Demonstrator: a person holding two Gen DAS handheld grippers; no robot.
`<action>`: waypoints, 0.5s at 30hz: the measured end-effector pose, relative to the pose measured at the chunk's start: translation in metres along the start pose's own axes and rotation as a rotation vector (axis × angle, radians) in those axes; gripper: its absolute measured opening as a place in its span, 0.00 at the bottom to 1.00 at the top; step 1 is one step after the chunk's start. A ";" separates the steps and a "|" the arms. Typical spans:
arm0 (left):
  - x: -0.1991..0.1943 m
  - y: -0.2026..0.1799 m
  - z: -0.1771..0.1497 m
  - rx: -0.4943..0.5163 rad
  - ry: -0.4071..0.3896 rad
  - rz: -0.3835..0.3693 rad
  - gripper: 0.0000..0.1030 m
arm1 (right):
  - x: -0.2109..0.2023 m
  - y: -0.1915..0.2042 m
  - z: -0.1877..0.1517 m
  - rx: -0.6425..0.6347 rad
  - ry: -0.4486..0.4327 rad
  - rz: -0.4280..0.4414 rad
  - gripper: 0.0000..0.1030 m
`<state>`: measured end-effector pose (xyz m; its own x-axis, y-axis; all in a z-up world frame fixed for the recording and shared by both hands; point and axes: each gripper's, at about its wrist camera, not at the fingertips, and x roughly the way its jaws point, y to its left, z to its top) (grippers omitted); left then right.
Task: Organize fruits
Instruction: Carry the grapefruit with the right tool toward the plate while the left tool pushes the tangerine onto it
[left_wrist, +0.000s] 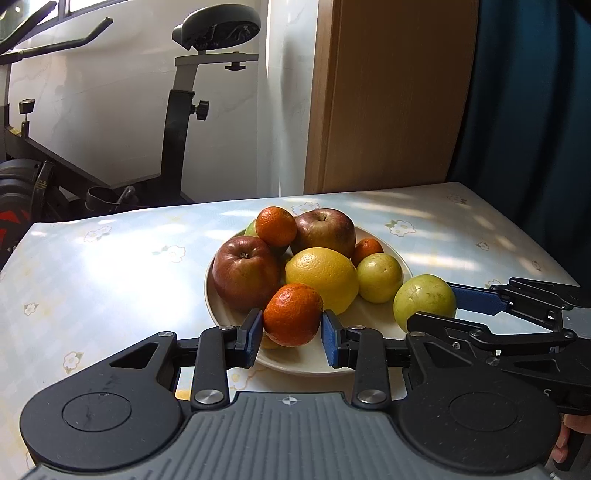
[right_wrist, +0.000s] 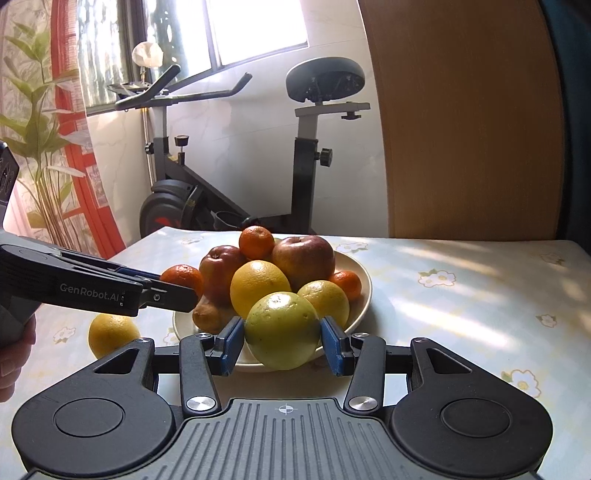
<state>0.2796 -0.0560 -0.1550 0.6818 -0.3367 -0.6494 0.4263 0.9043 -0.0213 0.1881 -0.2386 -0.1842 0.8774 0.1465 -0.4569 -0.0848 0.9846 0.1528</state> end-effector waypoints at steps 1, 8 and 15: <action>0.002 0.003 0.001 -0.004 0.004 0.003 0.35 | 0.004 0.000 0.001 -0.011 0.013 -0.008 0.41; 0.016 0.021 0.006 -0.061 0.039 0.027 0.35 | 0.009 -0.004 0.002 -0.005 0.004 -0.020 0.41; 0.023 0.027 0.002 -0.081 0.057 0.033 0.35 | 0.011 -0.011 0.018 -0.014 -0.048 -0.030 0.41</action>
<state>0.3084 -0.0395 -0.1685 0.6589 -0.2933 -0.6927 0.3532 0.9337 -0.0593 0.2069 -0.2495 -0.1755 0.9014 0.1128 -0.4180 -0.0649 0.9898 0.1271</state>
